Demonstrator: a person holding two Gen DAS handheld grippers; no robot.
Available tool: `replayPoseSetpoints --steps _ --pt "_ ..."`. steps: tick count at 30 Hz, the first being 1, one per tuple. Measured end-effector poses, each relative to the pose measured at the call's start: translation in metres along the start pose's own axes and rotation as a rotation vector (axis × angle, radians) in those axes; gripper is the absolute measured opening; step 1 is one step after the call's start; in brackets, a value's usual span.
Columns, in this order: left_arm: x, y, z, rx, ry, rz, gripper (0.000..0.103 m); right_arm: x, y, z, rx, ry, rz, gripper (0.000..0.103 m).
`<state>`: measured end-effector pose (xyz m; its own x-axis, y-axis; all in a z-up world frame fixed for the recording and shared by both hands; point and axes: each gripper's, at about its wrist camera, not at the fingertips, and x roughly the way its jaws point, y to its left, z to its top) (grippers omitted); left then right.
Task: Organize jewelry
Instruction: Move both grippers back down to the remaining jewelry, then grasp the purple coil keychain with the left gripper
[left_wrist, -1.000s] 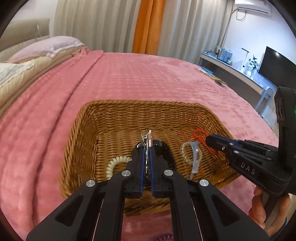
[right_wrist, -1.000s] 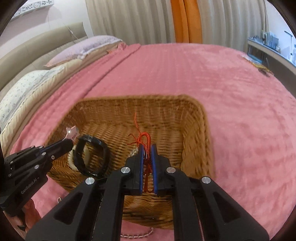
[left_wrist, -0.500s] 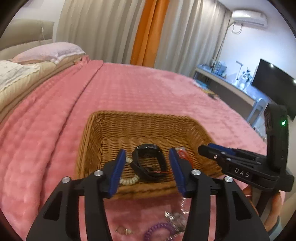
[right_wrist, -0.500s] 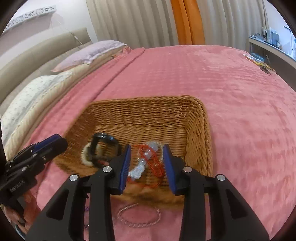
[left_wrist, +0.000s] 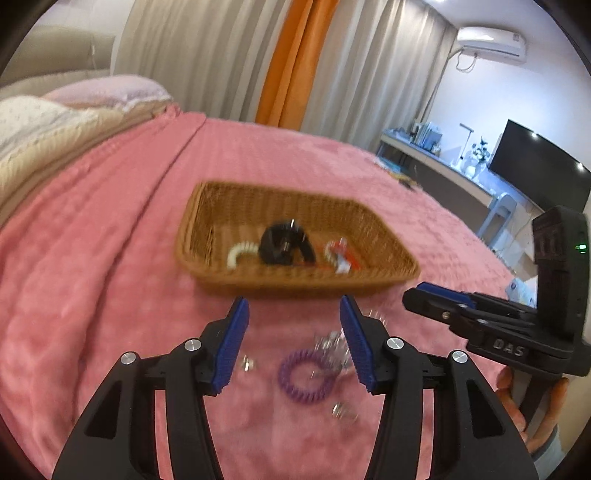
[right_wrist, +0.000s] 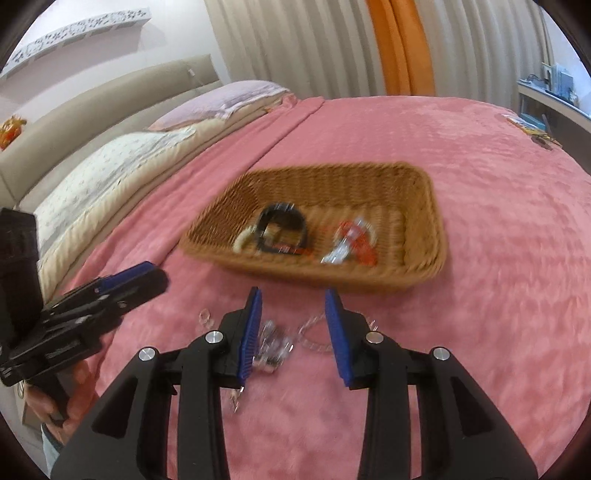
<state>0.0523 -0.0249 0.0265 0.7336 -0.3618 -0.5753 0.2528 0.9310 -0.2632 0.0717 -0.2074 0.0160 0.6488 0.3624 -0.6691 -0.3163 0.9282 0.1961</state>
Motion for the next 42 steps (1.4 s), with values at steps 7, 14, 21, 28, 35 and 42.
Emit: replayPoseSetpoints --steps 7,14,21,28,35,42 --pt "0.024 0.016 -0.026 -0.025 0.115 -0.031 0.026 0.018 0.003 -0.018 -0.003 0.043 0.01 0.032" --pt "0.042 0.017 -0.035 -0.018 0.175 -0.031 0.025 0.035 -0.009 -0.032 0.036 0.081 0.027 0.032" --pt "0.056 0.004 -0.042 0.047 0.238 0.001 0.024 0.033 -0.011 -0.034 0.055 0.065 0.054 0.032" --pt "0.06 -0.001 -0.046 0.082 0.259 0.045 0.014 0.032 -0.02 -0.035 0.079 0.062 0.069 0.032" --pt "0.052 0.0 -0.045 0.078 0.218 0.048 0.01 0.032 -0.013 -0.038 0.048 0.062 0.055 0.032" --pt "0.036 0.013 -0.048 -0.001 0.176 0.061 0.01 0.031 0.002 -0.048 0.004 0.081 0.043 0.032"
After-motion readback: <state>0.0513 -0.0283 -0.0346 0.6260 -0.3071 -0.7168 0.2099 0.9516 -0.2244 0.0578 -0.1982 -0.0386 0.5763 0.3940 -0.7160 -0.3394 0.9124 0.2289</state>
